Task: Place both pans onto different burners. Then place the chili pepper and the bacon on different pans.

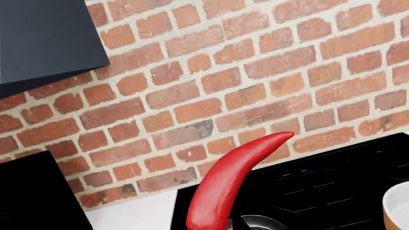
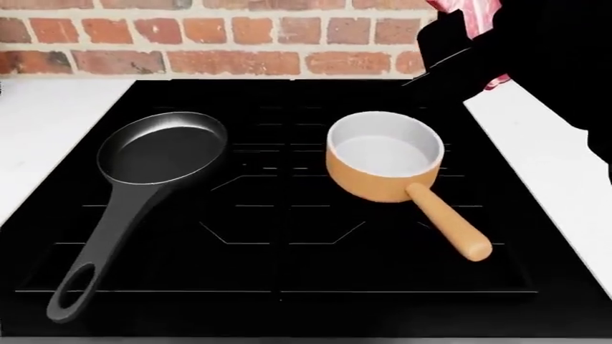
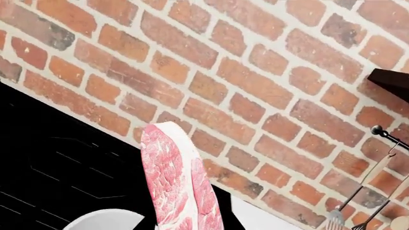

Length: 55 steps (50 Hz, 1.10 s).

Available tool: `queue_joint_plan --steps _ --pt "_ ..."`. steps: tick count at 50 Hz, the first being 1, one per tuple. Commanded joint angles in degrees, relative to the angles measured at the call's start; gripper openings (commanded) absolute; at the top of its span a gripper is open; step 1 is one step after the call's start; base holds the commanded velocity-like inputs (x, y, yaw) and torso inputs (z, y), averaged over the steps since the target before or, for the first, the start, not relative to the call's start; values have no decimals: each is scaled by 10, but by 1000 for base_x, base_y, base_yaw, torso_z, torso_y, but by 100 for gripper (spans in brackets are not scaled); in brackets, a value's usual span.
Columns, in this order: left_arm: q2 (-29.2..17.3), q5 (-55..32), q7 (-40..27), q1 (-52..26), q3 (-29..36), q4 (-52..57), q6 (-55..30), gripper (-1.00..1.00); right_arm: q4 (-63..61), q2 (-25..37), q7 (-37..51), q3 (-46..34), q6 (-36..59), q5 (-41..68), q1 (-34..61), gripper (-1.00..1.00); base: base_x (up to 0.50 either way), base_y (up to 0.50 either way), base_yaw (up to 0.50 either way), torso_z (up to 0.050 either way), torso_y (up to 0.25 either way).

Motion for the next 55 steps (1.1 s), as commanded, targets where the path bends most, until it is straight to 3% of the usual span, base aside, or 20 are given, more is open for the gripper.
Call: queue_joint_plan --steps 1,10,21,32,55 --pt "5 -4 -5 -6 4 -4 0 -100 3 11 13 9 -8 4 0 -100 500 -171 0 0 0" --pt "7 -10 -11 -11 5 -6 -2 -100 6 -1 20 4 9 13 21 -100 274 -92 0 0 3" --pt "11 -11 -14 -14 2 -14 -6 -100 86 -65 3 -14 28 40 49 -100 0 0 0 0 0" --pt "13 -7 -12 -11 0 -16 -8 -100 170 -127 -12 -62 26 25 -1 -100 0 0 0 0 1" --pt "7 -10 -13 -8 -1 -13 -9 -100 248 -156 -81 -93 -56 -91 -127 -100 0 0 0 0 0"
